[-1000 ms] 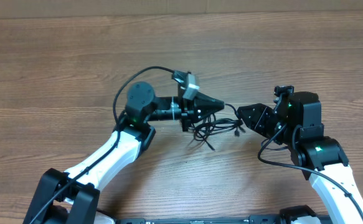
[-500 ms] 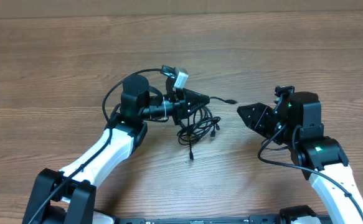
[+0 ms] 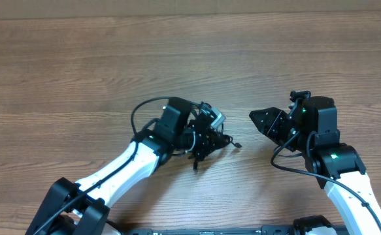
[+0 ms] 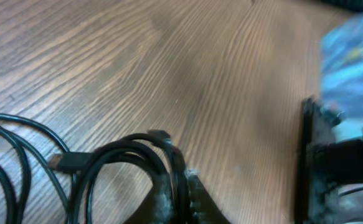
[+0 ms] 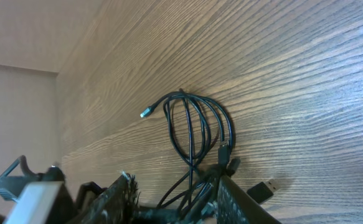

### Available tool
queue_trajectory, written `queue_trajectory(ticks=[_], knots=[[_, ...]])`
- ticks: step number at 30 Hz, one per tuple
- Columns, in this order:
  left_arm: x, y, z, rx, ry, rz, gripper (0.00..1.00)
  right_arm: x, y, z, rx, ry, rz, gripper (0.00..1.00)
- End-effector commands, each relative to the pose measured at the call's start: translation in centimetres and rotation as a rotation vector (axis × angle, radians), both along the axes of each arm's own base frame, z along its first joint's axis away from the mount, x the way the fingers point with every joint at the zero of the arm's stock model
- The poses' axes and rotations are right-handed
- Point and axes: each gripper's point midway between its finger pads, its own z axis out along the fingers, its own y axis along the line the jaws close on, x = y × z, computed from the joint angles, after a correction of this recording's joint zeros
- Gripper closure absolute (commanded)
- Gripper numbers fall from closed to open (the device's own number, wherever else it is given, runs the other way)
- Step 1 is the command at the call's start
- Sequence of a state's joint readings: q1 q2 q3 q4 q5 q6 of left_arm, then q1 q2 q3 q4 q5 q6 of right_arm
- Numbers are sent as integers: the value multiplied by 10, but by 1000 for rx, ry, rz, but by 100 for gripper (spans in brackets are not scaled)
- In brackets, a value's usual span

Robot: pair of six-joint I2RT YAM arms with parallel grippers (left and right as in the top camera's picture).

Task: Untangle cables

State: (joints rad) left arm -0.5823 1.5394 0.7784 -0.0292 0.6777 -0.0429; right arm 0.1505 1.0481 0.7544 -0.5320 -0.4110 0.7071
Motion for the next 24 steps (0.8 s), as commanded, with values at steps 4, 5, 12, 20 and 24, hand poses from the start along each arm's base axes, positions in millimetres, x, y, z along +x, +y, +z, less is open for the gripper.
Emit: queue_trajectory(ticks=[4, 5, 12, 20, 24], knots=[[8, 5, -10, 95, -78, 42, 54, 4, -1, 9, 0, -26, -10, 59], [4, 7, -15, 114, -52, 40, 49, 4, -1, 9, 0, -26, -10, 59], [-15, 20, -32, 187, 52, 29, 43, 4, -1, 9, 0, -25, -10, 59], [-14, 21, -33, 197, 45, 34, 86, 4, -1, 9, 0, -26, -10, 59], [-10, 20, -32, 193, 27, 42, 96, 4, -1, 9, 0, -26, -10, 59]])
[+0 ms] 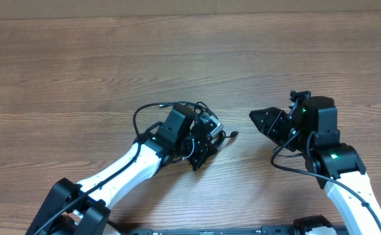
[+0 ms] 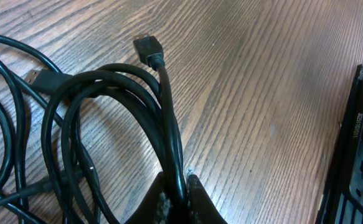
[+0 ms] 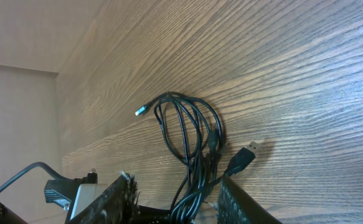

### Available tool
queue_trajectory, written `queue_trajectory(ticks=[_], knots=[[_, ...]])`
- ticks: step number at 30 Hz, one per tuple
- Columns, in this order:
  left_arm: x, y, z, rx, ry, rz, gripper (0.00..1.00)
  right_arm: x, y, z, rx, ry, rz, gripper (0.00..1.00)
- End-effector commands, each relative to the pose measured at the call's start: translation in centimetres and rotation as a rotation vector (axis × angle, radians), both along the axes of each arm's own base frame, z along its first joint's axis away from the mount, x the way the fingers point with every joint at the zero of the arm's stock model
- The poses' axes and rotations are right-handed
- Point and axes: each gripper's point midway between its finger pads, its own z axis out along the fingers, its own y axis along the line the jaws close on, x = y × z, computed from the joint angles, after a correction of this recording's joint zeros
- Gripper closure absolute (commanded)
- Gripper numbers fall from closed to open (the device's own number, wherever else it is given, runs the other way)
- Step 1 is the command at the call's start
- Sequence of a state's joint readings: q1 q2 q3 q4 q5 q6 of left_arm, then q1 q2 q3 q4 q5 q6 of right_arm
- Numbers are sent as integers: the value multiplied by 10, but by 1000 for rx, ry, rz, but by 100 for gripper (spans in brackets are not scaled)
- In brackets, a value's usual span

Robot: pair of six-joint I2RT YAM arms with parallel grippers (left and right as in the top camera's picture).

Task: Untangle cables

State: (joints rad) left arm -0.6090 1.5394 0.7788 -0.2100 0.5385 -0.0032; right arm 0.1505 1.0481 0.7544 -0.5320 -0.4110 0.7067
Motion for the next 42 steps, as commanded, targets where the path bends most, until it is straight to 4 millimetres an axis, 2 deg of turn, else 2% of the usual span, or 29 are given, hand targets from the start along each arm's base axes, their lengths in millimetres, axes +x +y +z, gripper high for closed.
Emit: queue_trajectory(ticks=[1, 4, 6, 9, 11, 19, 21, 25, 27, 31, 39, 42], knots=[[5, -2, 4, -6, -38, 2, 96, 4, -1, 9, 0, -26, -10, 59], [10, -9, 13, -52, -68, -12, 96, 4, -1, 9, 0, -26, -10, 59], [16, -35, 53, -253, -162, -101, 96, 4, -1, 9, 0, -26, -10, 59], [31, -49, 93, -407, -257, -103, 96, 4, 0, 9, 3, -25, -5, 59], [38, -51, 107, -454, -284, -80, 96, 3, 1, 10, 7, -25, -1, 59], [40, -51, 111, -472, -273, -70, 96, 3, 11, 19, 53, -55, 55, 59], [34, -53, 114, -492, -264, -102, 96, 3, 18, 26, 71, -92, 104, 59], [25, -56, 123, -537, -267, -160, 96, 3, 18, 26, 70, -95, 107, 59], [19, -58, 132, -577, -284, -208, 96, 3, 18, 26, 71, -94, 107, 59], [20, -60, 140, -601, -313, -216, 96, 2, 18, 25, 70, -92, 107, 60], [32, -62, 183, -719, -465, -189, 96, 2, 18, 25, 68, -90, 105, 59], [39, -61, 193, -743, -483, -143, 96, 2, 18, 25, 68, -90, 105, 60]])
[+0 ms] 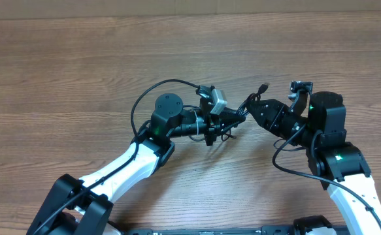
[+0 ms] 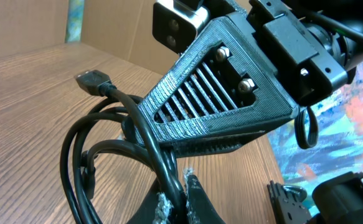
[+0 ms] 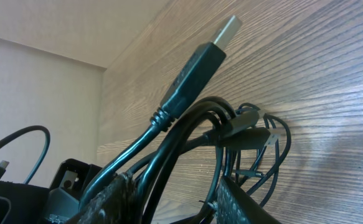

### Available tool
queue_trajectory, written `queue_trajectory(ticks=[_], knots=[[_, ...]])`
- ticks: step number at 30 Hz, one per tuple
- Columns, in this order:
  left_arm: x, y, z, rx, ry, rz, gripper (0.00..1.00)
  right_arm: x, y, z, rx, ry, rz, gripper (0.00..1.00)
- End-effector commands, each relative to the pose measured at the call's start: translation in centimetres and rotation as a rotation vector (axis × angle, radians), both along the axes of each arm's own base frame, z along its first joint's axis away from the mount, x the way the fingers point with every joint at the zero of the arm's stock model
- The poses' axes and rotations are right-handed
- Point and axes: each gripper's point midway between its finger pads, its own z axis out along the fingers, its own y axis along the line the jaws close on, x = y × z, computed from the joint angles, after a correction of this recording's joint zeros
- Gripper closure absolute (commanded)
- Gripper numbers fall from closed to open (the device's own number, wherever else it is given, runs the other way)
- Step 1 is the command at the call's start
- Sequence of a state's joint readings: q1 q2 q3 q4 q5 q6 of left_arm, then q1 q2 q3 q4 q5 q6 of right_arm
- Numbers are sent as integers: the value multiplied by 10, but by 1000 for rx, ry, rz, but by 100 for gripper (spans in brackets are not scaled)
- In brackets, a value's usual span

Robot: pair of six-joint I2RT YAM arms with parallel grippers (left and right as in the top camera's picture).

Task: Untangle cables

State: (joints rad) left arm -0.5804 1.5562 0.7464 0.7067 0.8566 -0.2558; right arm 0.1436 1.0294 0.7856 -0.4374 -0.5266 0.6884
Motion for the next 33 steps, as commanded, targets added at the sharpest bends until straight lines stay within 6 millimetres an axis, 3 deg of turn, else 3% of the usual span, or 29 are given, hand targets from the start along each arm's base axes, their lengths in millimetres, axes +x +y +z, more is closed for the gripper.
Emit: queue_trajectory(ticks=[1, 5, 13, 17, 19, 24, 33], knots=[[6, -1, 43, -96, -95, 25, 96, -6, 1, -16, -19, 51, 14, 59], [3, 0, 60, -149, -149, 19, 96, -5, -1, -18, -29, 56, 1, 60], [4, 1, 67, -171, -176, 26, 96, -5, -2, -19, -32, 57, -1, 60], [4, 4, 87, -241, -191, 45, 96, -5, -2, -19, -32, 57, -1, 60], [14, 12, 103, -306, -185, 105, 96, -5, -2, -19, -32, 57, -1, 60], [24, 31, 121, -379, -160, 140, 96, -5, -2, -19, -33, 58, -2, 60], [52, 56, 114, -384, -21, 216, 96, -4, -7, -22, -52, 69, -30, 59]])
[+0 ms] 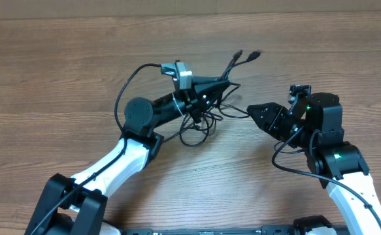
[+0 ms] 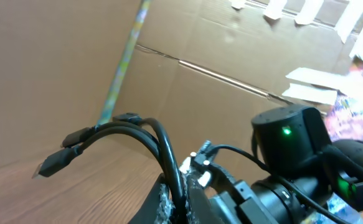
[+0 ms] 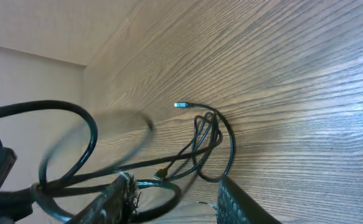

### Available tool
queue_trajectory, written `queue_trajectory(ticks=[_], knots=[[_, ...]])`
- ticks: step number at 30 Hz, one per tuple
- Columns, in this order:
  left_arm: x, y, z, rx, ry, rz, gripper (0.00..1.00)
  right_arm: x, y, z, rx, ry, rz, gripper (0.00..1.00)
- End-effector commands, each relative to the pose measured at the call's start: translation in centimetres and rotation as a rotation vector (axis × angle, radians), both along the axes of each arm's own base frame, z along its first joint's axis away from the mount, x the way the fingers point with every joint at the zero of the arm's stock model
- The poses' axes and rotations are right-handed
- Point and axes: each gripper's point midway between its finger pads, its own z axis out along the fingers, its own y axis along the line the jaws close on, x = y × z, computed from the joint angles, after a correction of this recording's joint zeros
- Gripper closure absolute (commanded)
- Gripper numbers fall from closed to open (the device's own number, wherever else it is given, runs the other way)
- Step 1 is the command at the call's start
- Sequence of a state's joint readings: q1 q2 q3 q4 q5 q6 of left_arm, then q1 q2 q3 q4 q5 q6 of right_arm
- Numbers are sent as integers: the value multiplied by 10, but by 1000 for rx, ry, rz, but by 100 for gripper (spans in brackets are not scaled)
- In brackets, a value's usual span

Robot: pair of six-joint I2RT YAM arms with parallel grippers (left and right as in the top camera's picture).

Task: Untangle cables

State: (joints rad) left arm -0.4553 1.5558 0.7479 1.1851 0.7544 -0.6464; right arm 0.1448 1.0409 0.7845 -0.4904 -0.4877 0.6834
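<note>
My left gripper (image 1: 206, 98) is raised above the table and shut on a bundle of black cables (image 1: 195, 129). Loops hang below it to the wood, and two plugs (image 1: 246, 56) stick out towards the far side. In the left wrist view the cable (image 2: 153, 134) runs up from between my left gripper's (image 2: 180, 186) fingers. My right gripper (image 1: 259, 116) stands open to the right of the bundle. In the right wrist view loops (image 3: 213, 138) lie on the table ahead of my right gripper (image 3: 175, 200), and one loop passes close by its left finger (image 3: 120, 198).
The wooden table (image 1: 66, 59) stretches bare to the left and far side. A brown cardboard wall (image 2: 243, 68) stands behind the table's far edge. The left arm's own black lead (image 1: 128, 85) arcs above its wrist.
The left gripper has risen and moved back to the left with the bundle. The right gripper, then reaching round the cables, now sits further right and apart from them. Loops hang looser.
The left gripper was first shut on the bundle low on the table, with the right gripper open off to the right. Then the bundle was held up between the right gripper's open fingers. Now the grippers are apart and the bundle hangs spread from the left gripper.
</note>
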Motion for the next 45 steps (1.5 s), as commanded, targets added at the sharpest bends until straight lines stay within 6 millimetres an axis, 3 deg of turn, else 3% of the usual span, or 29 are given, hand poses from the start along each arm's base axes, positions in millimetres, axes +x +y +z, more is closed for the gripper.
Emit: queue_trajectory(ticks=[1, 5, 11, 14, 19, 26, 28, 35, 40, 43, 45], knots=[[8, 8, 18, -37, 23, 28, 96, -1, -1, -7, -16, 10, -2, 59], [5, 4, 11, -10, 45, -7, 96, -2, 3, -5, -20, -14, 35, 59], [0, -5, -1, 14, 121, -50, 96, -13, 30, 20, 26, -177, 277, 58], [-16, -18, -2, 25, 117, -111, 96, -13, 30, 20, 25, -179, 275, 55], [-49, -39, -5, 58, 104, -253, 95, -10, 28, 20, 22, -173, 251, 40], [-96, -53, -13, 116, 75, -465, 76, 2, 12, 11, 53, -53, 58, 35], [-107, -52, -16, 137, 63, -526, 78, 3, 4, 2, 45, 3, -20, 34], [-107, -51, -15, 137, 51, -528, 81, 3, -3, -5, 28, 42, -63, 26], [-90, -40, -18, 143, 69, -482, 86, 2, -3, -6, 26, 48, -64, 25], [-73, -31, -30, 168, 147, -443, 87, 2, -4, -8, 19, 52, -72, 25], [-58, -23, -55, 222, 250, -402, 80, 2, -6, -9, 13, 58, -81, 24]])
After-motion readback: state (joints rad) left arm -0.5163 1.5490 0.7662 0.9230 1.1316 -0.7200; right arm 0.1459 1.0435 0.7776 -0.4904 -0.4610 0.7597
